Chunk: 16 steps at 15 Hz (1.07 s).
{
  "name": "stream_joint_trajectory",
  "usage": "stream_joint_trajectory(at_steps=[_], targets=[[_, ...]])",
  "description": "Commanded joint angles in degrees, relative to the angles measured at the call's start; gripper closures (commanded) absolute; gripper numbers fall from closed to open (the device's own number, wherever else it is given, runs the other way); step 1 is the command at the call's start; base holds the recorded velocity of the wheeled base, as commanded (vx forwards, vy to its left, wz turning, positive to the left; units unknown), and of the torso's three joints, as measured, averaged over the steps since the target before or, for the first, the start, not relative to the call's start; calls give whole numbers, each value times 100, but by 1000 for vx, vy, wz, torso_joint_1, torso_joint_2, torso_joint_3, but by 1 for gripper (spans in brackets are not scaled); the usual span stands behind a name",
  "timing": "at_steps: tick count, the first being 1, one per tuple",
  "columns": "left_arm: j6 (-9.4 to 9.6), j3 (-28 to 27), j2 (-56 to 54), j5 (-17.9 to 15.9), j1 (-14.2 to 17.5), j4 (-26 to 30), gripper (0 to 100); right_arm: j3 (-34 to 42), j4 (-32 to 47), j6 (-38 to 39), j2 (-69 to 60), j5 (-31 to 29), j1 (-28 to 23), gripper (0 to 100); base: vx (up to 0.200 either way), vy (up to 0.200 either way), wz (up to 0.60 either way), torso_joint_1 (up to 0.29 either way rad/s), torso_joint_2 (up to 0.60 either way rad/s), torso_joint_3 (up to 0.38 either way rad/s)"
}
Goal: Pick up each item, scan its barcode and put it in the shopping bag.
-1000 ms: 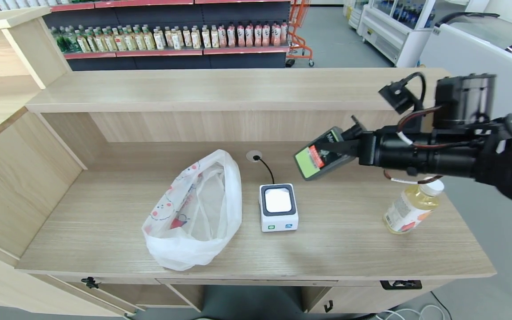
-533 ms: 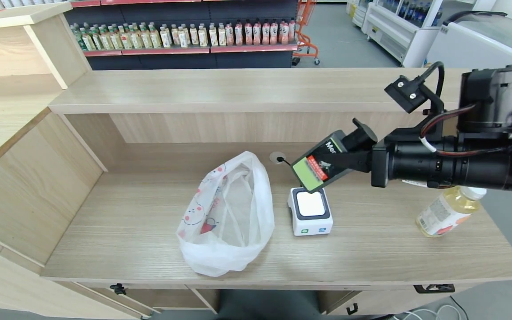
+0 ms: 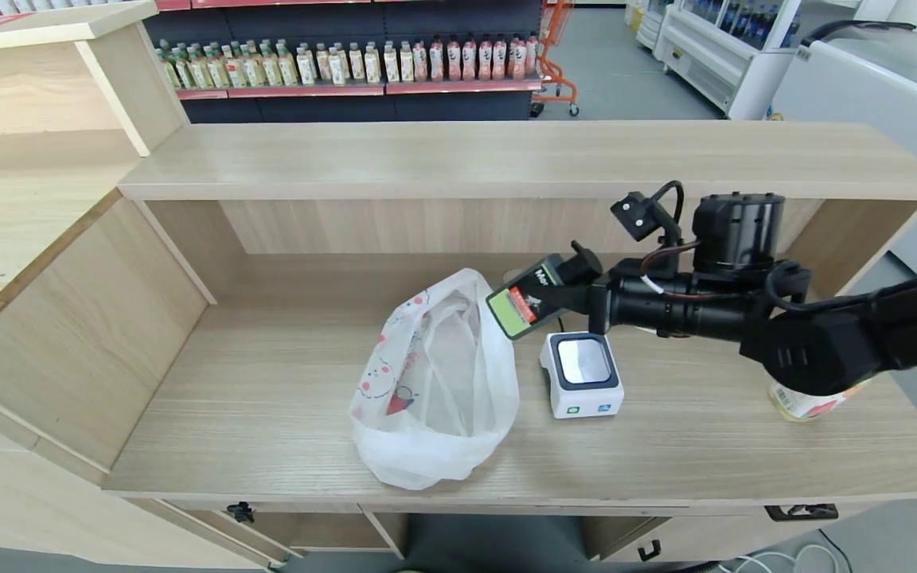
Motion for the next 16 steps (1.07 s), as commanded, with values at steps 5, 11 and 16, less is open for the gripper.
stream_joint_trajectory(at_steps=[5, 11, 16], targets=[[2, 0, -2, 0, 1, -2, 0, -451, -476, 81, 1351, 618, 42, 100, 0, 0, 0, 0, 0, 0], [2, 0, -2, 0, 1, -2, 0, -1022, -432, -358, 2019, 618, 148, 100, 0, 0, 0, 0, 0, 0], [-42, 0, -2, 0, 1, -2, 0, -1435, -414, -411, 2309, 627, 315, 100, 0, 0, 0, 0, 0, 0]])
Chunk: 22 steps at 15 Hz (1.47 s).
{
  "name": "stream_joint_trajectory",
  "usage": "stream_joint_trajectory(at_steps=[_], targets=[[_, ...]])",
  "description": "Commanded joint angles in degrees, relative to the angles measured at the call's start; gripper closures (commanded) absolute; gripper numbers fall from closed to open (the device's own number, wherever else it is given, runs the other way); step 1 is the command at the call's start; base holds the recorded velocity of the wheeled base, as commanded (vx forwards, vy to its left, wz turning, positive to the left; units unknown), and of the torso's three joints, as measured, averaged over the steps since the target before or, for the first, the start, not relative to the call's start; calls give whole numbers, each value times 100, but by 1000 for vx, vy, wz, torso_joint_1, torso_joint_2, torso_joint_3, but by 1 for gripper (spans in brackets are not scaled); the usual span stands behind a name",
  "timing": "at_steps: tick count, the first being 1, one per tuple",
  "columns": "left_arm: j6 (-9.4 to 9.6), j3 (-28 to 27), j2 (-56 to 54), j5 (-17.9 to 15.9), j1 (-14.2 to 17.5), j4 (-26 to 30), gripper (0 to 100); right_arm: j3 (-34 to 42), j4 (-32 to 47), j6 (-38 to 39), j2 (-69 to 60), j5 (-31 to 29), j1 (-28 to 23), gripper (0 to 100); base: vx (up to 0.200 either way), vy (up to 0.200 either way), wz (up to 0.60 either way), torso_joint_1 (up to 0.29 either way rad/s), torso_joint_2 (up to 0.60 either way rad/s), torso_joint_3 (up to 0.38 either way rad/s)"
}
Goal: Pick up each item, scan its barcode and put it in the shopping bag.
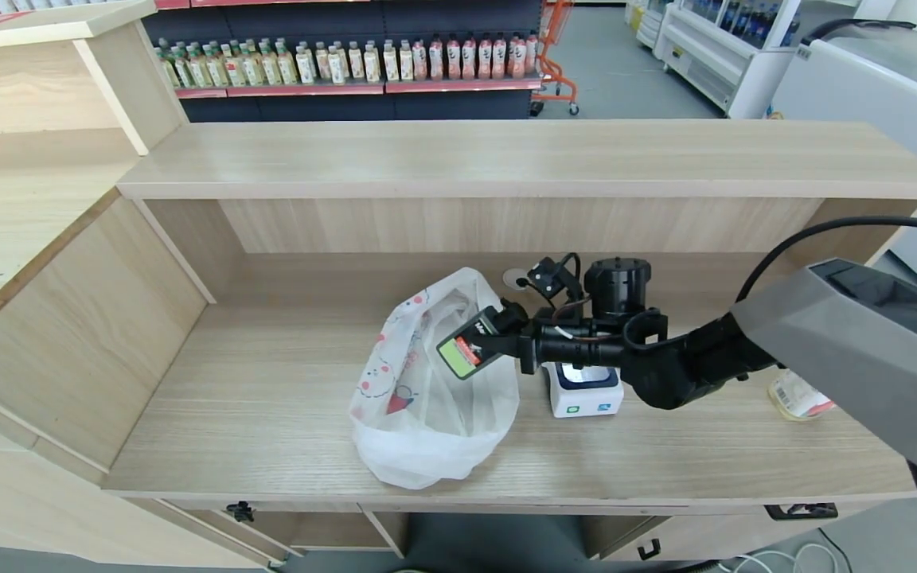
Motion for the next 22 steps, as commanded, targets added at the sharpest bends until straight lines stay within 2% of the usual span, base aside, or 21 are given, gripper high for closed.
stream_joint_trajectory(at_steps=[1, 8, 11, 13, 16, 21, 22], targets=[[-6, 0, -2, 0, 1, -2, 0, -45, -1, -4, 109, 2, 20, 100, 0, 0, 0, 0, 0, 0], [-6, 0, -2, 0, 1, -2, 0, -98, -1, -92, 144, 2, 20, 100, 0, 0, 0, 0, 0, 0], [-6, 0, -2, 0, 1, -2, 0, -256, 43, -382, 426, 2, 20, 100, 0, 0, 0, 0, 0, 0], [-6, 0, -2, 0, 1, -2, 0, -449, 491, -426, 443, -33, 29, 100, 0, 0, 0, 0, 0, 0], [2, 0, -2, 0, 1, -2, 0, -704, 676, -540, 557, -59, 108, 100, 0, 0, 0, 0, 0, 0], [-6, 0, -2, 0, 1, -2, 0, -1188, 1423, -1384, 724, -129, 160, 100, 0, 0, 0, 0, 0, 0], [-6, 0, -2, 0, 1, -2, 0, -1302, 1581, -1647, 760, -332, 160, 100, 0, 0, 0, 0, 0, 0]])
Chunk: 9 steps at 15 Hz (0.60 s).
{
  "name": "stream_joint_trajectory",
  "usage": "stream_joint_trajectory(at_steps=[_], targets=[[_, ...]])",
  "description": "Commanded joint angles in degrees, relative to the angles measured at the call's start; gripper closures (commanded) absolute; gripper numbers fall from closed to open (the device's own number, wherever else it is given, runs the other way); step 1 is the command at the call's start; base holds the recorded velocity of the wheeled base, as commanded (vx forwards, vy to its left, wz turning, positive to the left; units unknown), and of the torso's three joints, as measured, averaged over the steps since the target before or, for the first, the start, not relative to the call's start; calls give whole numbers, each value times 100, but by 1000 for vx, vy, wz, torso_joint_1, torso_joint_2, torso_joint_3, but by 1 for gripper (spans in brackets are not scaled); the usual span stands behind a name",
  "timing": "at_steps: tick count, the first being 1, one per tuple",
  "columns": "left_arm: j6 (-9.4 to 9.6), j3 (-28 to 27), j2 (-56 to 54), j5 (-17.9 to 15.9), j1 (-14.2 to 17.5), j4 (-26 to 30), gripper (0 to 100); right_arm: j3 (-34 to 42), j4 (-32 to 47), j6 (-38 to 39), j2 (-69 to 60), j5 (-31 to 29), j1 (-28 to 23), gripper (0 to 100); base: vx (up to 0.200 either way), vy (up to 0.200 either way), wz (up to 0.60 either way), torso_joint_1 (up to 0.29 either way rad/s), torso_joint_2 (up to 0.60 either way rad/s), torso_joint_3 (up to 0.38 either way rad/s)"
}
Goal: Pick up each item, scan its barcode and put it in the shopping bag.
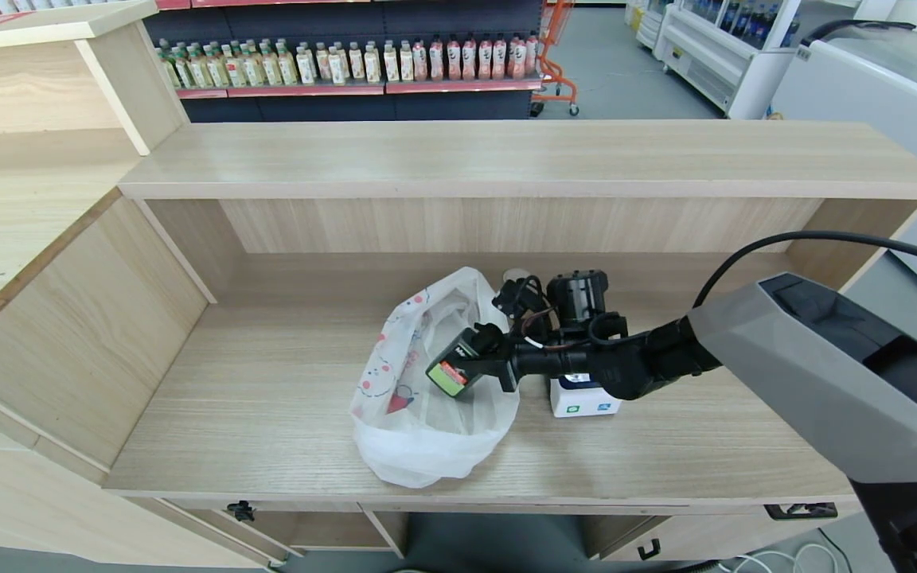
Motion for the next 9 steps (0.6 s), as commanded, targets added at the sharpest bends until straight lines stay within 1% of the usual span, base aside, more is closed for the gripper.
stream_joint_trajectory(at_steps=[1, 4, 5, 9], targets=[[-1, 0, -2, 0, 1, -2, 0, -128, 80, -142, 77, -81, -4, 100, 0, 0, 0, 0, 0, 0], [-1, 0, -2, 0, 1, -2, 0, -163, 133, -406, 95, -90, -4, 100, 0, 0, 0, 0, 0, 0], [7, 0, -2, 0, 1, -2, 0, -198, 142, -406, 95, -90, -4, 0, 0, 0, 0, 0, 0, 0], [7, 0, -2, 0, 1, -2, 0, -400, 352, -300, -54, -46, -92, 0, 0, 0, 0, 0, 0, 0]])
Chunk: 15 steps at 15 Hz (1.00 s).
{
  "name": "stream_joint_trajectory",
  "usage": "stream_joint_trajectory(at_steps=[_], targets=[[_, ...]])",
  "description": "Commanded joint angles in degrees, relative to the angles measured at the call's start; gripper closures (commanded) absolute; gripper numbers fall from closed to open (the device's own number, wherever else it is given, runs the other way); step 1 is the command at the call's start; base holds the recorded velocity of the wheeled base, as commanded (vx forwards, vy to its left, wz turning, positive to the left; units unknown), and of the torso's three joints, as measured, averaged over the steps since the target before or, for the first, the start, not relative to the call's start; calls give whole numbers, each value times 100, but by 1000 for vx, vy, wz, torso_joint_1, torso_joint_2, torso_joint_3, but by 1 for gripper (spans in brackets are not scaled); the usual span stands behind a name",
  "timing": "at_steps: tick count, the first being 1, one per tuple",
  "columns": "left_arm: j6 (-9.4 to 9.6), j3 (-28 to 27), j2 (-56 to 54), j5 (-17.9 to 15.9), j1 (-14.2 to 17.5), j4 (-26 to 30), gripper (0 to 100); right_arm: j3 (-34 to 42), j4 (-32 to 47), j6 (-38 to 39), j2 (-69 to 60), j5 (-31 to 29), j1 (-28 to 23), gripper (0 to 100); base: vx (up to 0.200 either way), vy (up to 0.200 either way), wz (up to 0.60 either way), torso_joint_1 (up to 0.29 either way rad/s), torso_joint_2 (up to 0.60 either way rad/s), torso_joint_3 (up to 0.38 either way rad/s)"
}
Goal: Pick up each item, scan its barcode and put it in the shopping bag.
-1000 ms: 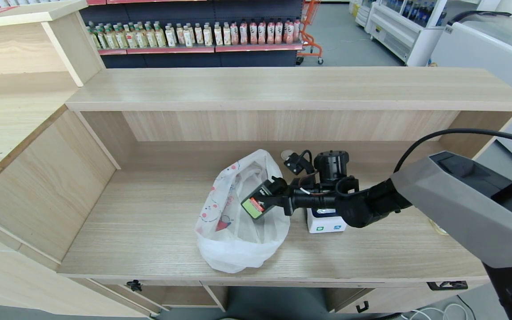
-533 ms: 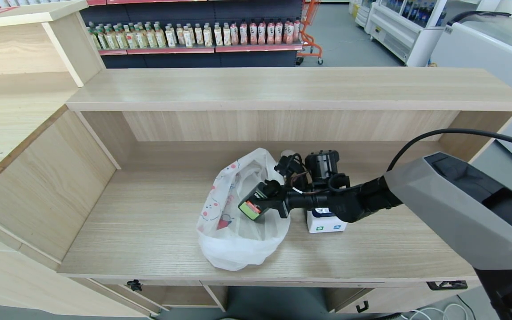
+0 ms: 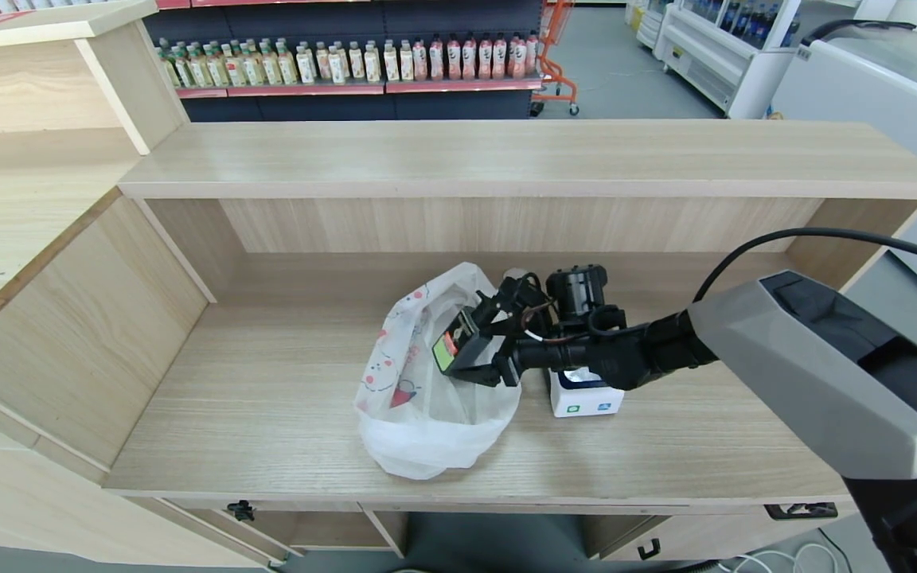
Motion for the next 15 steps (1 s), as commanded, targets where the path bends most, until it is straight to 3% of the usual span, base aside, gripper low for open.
stream_joint_trajectory(at_steps=[1, 5, 15], targets=[[-6, 0, -2, 0, 1, -2, 0, -36, -21, 195, -201, 39, -52, 0, 0, 0, 0, 0, 0, 0], [-6, 0, -2, 0, 1, -2, 0, -273, -47, 1003, -570, 47, -96, 0, 0, 0, 0, 0, 0, 0], [-6, 0, -2, 0, 1, -2, 0, -124, -21, 1039, -878, 118, -263, 0, 0, 0, 0, 0, 0, 0]])
